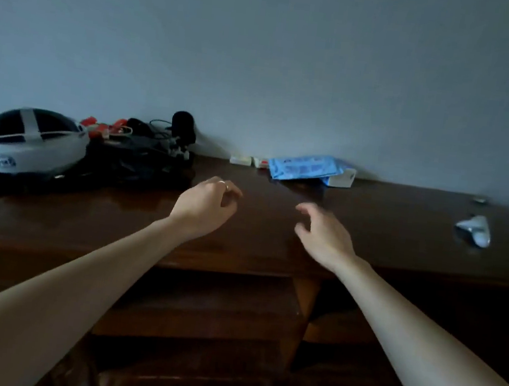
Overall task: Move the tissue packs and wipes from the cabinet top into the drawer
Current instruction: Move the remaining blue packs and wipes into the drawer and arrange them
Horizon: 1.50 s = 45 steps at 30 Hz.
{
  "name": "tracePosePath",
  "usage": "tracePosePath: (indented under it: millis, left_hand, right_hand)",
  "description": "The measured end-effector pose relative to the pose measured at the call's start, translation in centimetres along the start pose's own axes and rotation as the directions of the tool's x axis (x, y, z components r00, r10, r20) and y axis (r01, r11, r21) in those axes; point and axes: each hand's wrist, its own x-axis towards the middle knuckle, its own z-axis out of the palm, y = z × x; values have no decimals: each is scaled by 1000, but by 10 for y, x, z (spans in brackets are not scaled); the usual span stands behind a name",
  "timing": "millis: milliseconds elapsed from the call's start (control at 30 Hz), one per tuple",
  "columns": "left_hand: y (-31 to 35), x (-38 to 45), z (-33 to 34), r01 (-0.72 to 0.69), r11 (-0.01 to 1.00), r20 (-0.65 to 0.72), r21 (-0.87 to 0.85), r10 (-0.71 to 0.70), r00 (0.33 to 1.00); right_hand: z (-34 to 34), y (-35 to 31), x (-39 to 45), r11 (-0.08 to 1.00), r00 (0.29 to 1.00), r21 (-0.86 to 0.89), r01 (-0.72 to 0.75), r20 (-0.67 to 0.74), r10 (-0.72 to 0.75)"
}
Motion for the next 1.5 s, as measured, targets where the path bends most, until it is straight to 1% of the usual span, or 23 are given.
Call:
tracePosePath:
  millis: [33,100,200,267,367,433,500,533,600,667,767,800,867,900,933,1000,1067,1167,1233,1300,1367,1400,1500]
  left_hand:
    - [-7,12,9,7,1000,15,23,-8,1000]
    - [-20,33,31,16,996,67,93,-22,997]
    - [-37,57,60,3,985,142,173,-28,989]
    - [-44,75,76,-11,980,154,197,-20,988]
    - [-50,97,90,-67,972,165,224,30,986]
    - [-54,110,98,-74,972,157,222,39,987]
    - [-59,121,105,-64,969,130,240,33,991]
    - [-62,127,108,-61,967,117,248,32,993]
    - [-64,135,113,-70,967,105,245,45,993]
    - [-65,143,118,-91,968,102,234,69,992]
    - [-63,148,121,-143,956,53,258,134,990]
    - [-61,149,121,-164,946,16,280,166,986]
    - [-56,151,118,-199,920,-63,337,233,971]
    - [-53,153,116,-213,903,-88,374,263,961]
    - [-48,156,117,-222,888,-95,402,282,955]
    - [-37,160,122,-194,902,-53,386,232,971]
    - [-29,164,130,-108,941,1,320,113,994]
    - [-33,168,147,-139,952,57,272,128,990]
    - [-40,176,154,-147,970,145,196,119,982]
    - [-45,187,158,-104,984,268,145,62,961]
    - [-45,194,161,-75,984,353,161,13,935]
    - [-46,196,163,-68,982,369,175,-1,930]
    - [-48,202,167,-43,983,384,180,-30,923]
  right_hand:
    - [8,4,9,994,999,-107,15,34,-11]
    - [21,6,30,966,998,-252,66,3,-68]
    - [32,7,66,964,1000,-263,28,-2,-29]
    - [40,16,93,984,996,-157,-83,24,88]
    - [55,25,140,951,961,142,-275,50,271]
    - [63,31,177,803,917,454,-388,104,384]
    - [69,39,212,527,853,706,-472,217,474]
    - [71,43,227,410,831,771,-487,265,489]
    - [78,52,248,253,815,846,-469,304,494]
    - [87,58,256,202,813,897,-393,236,532]
    - [100,54,245,372,804,903,-215,-53,593]
    - [101,50,240,380,802,908,-176,-92,591]
    - [96,41,232,316,829,936,-155,-51,556]
    - [91,39,230,322,849,933,-160,-36,527]
    - [85,38,230,378,871,912,-158,-52,489]
    - [73,40,232,567,898,816,-109,-164,408]
    - [61,50,238,753,877,640,-154,-262,402]
    - [46,78,253,898,819,359,-254,-414,398]
    - [45,101,264,937,837,192,-291,-424,347]
    - [52,120,271,919,874,20,-393,-302,381]
    - [66,129,274,876,864,-13,-481,-173,472]
    - [73,131,276,868,861,-40,-495,-155,484]
    - [85,135,278,834,892,-328,-443,-253,374]
